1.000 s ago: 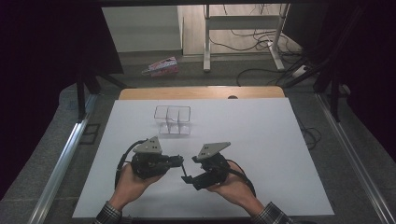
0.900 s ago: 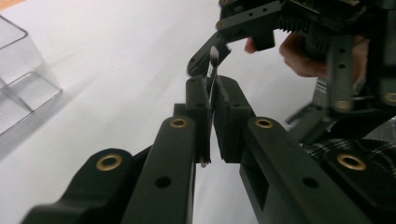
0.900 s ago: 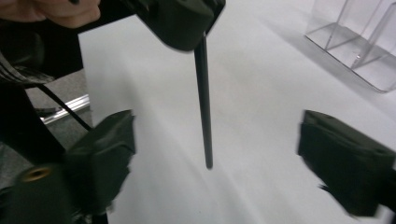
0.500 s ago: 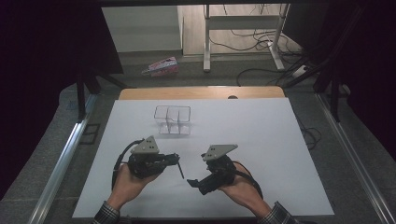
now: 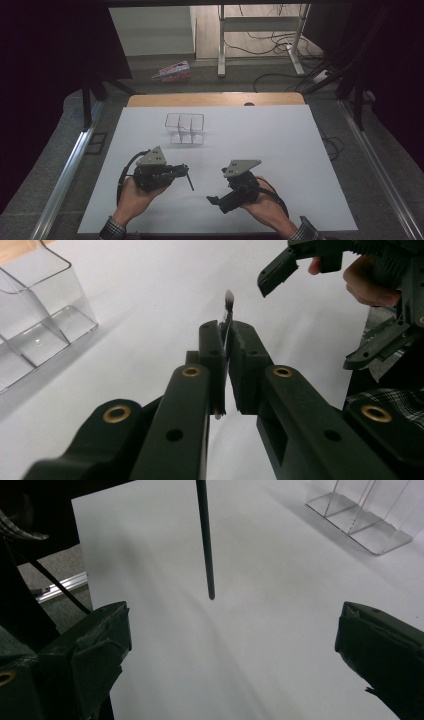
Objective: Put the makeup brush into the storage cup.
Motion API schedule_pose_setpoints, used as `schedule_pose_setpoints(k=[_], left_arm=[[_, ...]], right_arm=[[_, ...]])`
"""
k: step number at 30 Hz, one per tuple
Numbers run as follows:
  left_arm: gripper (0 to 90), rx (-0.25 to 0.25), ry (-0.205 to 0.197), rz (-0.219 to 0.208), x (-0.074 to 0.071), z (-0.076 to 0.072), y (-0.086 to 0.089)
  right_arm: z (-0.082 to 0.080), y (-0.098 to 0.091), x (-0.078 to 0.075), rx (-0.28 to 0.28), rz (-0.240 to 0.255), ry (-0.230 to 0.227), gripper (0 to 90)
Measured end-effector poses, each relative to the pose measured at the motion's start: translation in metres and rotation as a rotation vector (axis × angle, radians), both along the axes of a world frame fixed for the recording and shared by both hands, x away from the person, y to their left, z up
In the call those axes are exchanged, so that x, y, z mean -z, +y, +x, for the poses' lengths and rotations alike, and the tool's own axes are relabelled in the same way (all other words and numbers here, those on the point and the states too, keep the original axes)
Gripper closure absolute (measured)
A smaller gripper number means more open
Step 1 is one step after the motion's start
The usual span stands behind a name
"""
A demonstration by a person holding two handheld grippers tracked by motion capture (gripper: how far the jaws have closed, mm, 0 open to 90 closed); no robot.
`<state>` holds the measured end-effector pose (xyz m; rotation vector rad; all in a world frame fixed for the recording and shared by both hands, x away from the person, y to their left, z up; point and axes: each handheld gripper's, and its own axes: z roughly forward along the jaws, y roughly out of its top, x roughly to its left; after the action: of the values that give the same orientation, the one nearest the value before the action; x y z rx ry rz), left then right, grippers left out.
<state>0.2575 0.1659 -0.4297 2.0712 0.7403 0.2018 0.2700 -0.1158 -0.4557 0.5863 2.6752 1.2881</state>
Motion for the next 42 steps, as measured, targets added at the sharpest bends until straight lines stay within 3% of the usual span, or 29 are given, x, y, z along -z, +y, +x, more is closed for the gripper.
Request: schedule_pose_setpoints(k=[13, 20, 35, 42], left_arm=[[85.7, -0.060, 0.003, -0.003, 0.002, 0.001, 0.018], [85.7, -0.086, 0.001, 0.000, 0.004, 0.002, 0.024], [85.6, -0.121, 0.008, -0.005, 0.005, 0.004, 0.036], [85.6, -0.141, 0.010, -0.008, 0.006, 0.005, 0.039]], right_arm=[[-0.001, -0.026, 0.003, 0.054, -0.021, -0.016, 1.5], [-0.002, -0.040, 0.007, 0.093, -0.073, -0.028, 2.0], [0.001, -0.076, 0.009, 0.192, -0.083, -0.027, 2.5], [-0.003, -0.094, 0.009, 0.233, -0.085, -0.052, 2.2]])
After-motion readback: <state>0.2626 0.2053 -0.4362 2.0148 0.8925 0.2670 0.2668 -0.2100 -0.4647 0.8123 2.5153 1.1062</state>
